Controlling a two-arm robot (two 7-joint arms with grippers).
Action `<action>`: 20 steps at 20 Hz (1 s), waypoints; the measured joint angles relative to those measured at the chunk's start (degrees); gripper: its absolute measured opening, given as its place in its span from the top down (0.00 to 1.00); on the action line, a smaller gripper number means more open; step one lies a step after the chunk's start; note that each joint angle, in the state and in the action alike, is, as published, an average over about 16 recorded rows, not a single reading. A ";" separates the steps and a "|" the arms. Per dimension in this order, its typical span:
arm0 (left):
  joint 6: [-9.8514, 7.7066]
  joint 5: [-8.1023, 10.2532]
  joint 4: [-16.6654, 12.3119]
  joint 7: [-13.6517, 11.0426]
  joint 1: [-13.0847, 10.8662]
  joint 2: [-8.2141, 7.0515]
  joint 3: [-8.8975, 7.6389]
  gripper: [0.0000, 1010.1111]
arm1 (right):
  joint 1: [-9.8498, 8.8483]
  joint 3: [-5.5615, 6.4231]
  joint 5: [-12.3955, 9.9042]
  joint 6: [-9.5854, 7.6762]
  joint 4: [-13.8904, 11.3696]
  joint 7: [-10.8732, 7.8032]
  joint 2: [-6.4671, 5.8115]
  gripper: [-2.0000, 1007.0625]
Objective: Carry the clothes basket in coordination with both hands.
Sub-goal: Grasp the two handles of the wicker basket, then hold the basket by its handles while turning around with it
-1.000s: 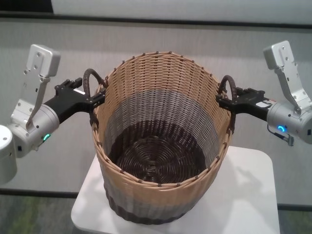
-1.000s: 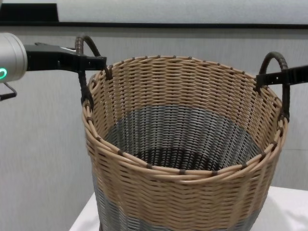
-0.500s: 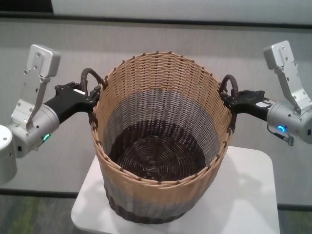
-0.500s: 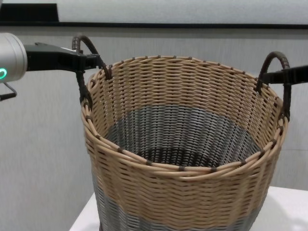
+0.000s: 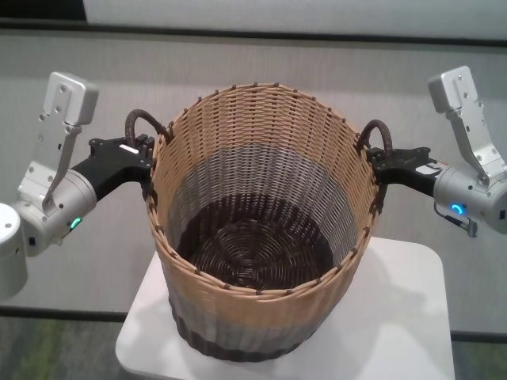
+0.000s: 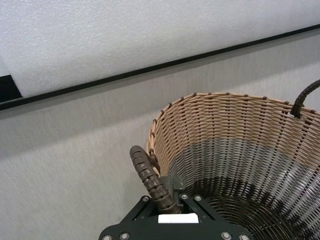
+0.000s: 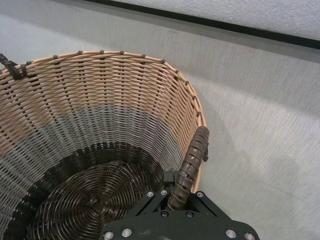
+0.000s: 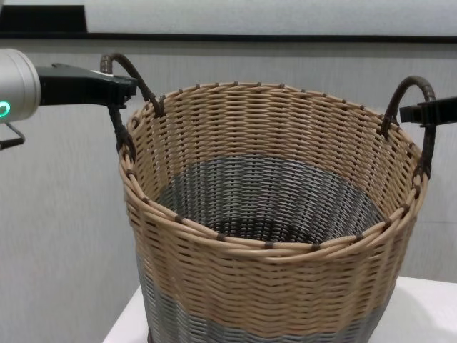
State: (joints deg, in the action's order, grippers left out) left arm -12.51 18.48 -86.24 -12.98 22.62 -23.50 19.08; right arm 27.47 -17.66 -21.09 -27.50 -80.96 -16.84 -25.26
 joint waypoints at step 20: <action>-2.48 -1.99 -5.40 -1.12 1.76 1.24 -1.98 1.00 | 0.17 1.59 -3.69 1.00 -4.72 -4.48 -2.06 0.99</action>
State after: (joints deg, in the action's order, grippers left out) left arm -14.98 16.49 -91.64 -14.10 24.38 -22.27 17.10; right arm 27.64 -16.08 -24.78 -26.51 -85.68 -21.32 -27.32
